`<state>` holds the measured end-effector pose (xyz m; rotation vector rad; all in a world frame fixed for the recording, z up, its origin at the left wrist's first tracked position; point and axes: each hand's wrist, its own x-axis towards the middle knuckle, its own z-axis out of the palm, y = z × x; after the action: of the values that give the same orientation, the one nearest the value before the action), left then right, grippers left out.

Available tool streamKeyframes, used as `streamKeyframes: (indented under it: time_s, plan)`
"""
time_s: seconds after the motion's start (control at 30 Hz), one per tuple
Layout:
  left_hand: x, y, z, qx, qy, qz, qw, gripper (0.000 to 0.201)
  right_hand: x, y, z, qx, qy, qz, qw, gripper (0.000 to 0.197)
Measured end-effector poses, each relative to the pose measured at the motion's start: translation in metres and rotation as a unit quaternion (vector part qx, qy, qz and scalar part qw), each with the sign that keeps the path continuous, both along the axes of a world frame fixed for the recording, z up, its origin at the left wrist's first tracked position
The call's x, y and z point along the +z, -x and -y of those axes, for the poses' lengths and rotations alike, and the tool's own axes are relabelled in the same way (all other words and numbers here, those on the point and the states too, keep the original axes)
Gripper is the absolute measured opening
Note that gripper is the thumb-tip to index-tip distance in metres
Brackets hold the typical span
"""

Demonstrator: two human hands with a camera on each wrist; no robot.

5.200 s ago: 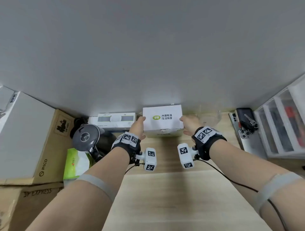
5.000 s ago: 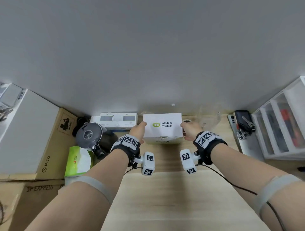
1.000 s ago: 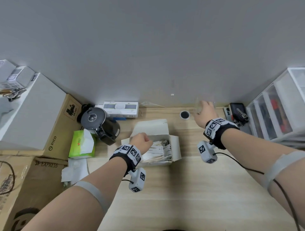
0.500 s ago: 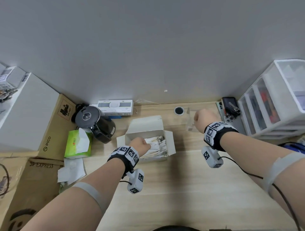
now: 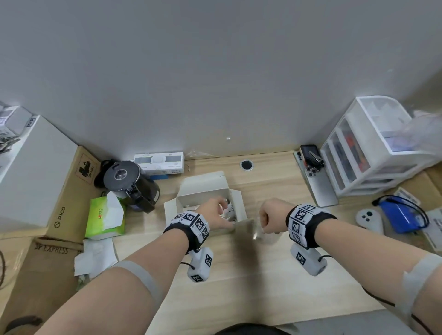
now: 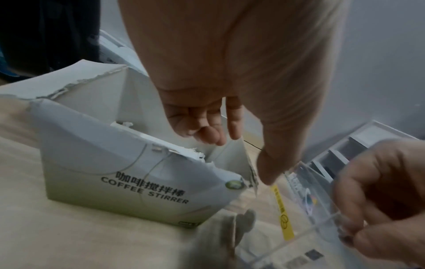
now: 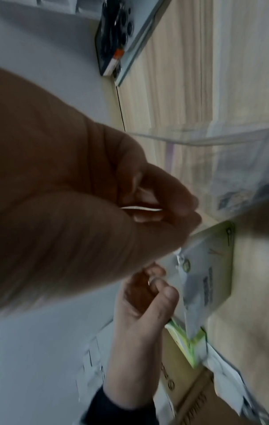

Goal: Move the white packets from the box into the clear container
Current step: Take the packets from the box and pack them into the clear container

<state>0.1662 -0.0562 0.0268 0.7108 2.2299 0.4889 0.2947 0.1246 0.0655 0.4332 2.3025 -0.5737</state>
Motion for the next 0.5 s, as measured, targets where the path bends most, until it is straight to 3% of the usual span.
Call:
streamKeyframes:
  time_s: [0.1, 0.27, 0.37, 0.5]
  plan:
    - [0.005, -0.013, -0.004, -0.089, -0.016, 0.01, 0.996, 0.086, 0.009, 0.001, 0.013, 0.04, 0.032, -0.002, 0.999, 0.009]
    - [0.012, -0.025, -0.006, -0.124, 0.004, 0.036, 0.992, 0.127, 0.027, 0.018, 0.024, 0.05, 0.08, -0.024, 0.995, 0.008]
    - [0.017, -0.023, 0.002, -0.122, 0.022, 0.031, 0.992, 0.128, 0.035, 0.026, 0.029, 0.056, 0.104, -0.034, 0.992, 0.007]
    - [0.019, -0.016, 0.021, -0.08, 0.014, 0.068, 0.994, 0.111, 0.039, 0.038, 0.037, 0.065, 0.163, -0.021, 0.984, 0.006]
